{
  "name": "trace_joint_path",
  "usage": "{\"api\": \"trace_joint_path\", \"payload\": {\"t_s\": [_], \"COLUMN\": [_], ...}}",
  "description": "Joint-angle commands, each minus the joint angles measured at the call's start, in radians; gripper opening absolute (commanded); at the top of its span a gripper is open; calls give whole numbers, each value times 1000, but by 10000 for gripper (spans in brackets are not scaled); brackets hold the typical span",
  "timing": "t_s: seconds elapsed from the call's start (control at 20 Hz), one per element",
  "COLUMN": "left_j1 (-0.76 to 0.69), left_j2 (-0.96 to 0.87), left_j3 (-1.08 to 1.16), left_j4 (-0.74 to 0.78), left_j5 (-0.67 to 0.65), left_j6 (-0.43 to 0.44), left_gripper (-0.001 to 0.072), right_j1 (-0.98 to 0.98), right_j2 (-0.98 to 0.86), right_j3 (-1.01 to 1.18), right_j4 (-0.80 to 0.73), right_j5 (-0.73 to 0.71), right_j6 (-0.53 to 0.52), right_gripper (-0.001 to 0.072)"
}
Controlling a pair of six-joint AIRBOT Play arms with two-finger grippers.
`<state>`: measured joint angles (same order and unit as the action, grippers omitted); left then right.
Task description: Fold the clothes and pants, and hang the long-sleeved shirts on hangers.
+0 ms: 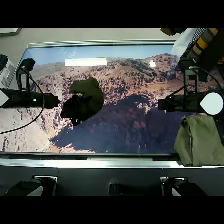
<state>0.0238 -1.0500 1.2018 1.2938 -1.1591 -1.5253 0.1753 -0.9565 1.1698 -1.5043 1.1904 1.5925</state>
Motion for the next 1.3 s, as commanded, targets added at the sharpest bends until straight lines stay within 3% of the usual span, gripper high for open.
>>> {"api": "trace_joint_path", "payload": {"t_s": [0.0, 1.25], "left_j1": [0, -1], "left_j2": [0, -3], "left_j3": [0, 0], "left_j4": [0, -3], "left_j5": [0, 26], "left_j6": [0, 0], "left_gripper": [16, 16], "right_j1": [1, 1], "right_j2": [0, 0], "right_j3": [0, 0], "right_j4": [0, 0], "right_j5": [0, 0], "right_j6": [0, 0], "right_gripper": [30, 30]}}
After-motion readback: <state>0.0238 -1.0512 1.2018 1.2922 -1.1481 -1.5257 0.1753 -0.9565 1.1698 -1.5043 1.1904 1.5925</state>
